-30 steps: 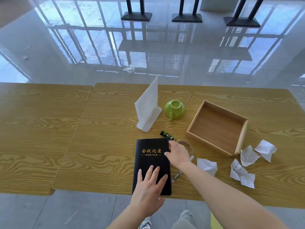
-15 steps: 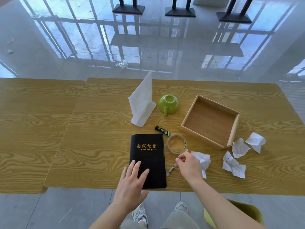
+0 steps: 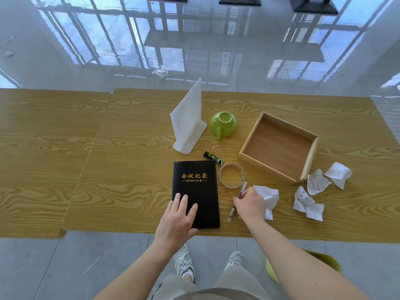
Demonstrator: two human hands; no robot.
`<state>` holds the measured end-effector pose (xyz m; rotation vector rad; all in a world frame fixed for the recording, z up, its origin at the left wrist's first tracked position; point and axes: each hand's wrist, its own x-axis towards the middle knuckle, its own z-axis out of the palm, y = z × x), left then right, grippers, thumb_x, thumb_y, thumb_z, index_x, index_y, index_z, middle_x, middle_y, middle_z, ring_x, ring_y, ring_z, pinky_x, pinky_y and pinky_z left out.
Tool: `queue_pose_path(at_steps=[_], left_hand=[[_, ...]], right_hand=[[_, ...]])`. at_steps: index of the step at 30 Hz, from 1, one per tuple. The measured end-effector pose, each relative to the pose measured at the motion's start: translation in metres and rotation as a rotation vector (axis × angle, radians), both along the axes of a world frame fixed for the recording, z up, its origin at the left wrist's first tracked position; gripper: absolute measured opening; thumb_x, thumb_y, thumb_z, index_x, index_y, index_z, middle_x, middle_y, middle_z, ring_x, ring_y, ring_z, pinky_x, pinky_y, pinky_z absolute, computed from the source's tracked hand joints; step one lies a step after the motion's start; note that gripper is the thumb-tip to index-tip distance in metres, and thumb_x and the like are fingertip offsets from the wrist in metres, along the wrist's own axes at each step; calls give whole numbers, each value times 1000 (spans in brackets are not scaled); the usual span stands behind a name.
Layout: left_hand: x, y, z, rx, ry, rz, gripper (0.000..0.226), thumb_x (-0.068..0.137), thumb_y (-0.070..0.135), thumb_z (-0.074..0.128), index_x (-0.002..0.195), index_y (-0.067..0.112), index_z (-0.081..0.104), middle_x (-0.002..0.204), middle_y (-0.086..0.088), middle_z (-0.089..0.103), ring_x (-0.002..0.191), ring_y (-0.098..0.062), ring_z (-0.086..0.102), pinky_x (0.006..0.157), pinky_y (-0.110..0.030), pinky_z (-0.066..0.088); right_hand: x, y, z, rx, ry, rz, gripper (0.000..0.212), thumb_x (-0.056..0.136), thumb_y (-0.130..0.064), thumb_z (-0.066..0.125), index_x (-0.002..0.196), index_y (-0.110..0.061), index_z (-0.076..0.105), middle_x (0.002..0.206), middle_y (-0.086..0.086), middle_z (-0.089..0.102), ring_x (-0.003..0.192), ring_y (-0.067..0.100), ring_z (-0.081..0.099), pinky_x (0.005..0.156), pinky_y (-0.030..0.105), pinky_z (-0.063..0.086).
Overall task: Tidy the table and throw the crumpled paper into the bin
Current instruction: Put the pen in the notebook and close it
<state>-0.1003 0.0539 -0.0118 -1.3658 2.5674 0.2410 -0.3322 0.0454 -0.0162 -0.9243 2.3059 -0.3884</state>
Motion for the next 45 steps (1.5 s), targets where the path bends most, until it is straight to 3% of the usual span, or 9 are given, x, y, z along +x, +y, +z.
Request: queue_pose_path(at_steps=[5,8,11,14,16,21,31,40,45], left_hand=[[1,-3,-3,-20,28,2,81,54,47,94,123,12,68,125,-26,64,121,-46,58,91,-52,56],[2,-1,-5,-45,72,44,81,58,52,90,125,15,66,130,-23,62,127,-44,53,98,-53,52],[-13,4,-4,-54,148,157,74,69,69,67,123,18,64,135,-18,55,134,-40,46,105,-57,44],[-47,-6,2,-66,225,352,69,80,73,40,119,19,58,132,-12,52,126,-32,43,99,-48,44],[-71,-20,6,-49,181,472,78,81,76,32,129,18,49,137,-13,47,126,-33,40,95,-48,42],[-99,-41,-5,51,-1,530,100,80,79,40,152,13,18,154,-16,24,137,-36,23,98,-59,32],[-104,-37,-6,95,-45,501,84,92,52,43,155,10,8,157,-17,16,140,-38,19,103,-60,33],[-95,-45,6,208,80,500,69,93,40,48,152,16,23,150,-13,30,136,-34,28,104,-61,37],[-84,-49,12,245,242,528,59,93,32,49,149,18,33,149,-9,37,133,-29,36,101,-45,44]], right_hand=[[-2,4,0,13,-72,-22,16,82,-22,65,89,-19,51,83,3,66,68,27,70,70,45,60],[-3,8,1,13,-114,-48,17,82,-23,65,90,-20,51,80,0,66,54,18,70,67,43,61],[-3,12,2,1,-150,-67,17,82,-25,65,91,-22,51,80,-3,66,47,14,68,65,42,61],[-4,16,1,-16,-168,-68,19,81,-26,65,95,-22,53,78,-2,67,54,16,69,66,44,61],[-4,19,2,-37,-187,-66,19,82,-25,66,96,-22,53,77,-3,66,56,14,69,65,43,61],[-10,24,3,-95,-275,-47,18,80,-21,66,94,-23,55,77,-2,65,56,16,68,61,44,61],[-24,32,2,-174,-380,-37,16,80,-14,69,87,-24,58,75,4,64,61,20,69,57,43,61],[-23,29,3,-170,-412,-20,16,78,-16,67,86,-26,57,76,2,65,66,21,69,59,45,61],[-21,28,3,-165,-427,-15,16,79,-16,67,87,-26,58,78,3,66,71,22,69,64,46,61]])
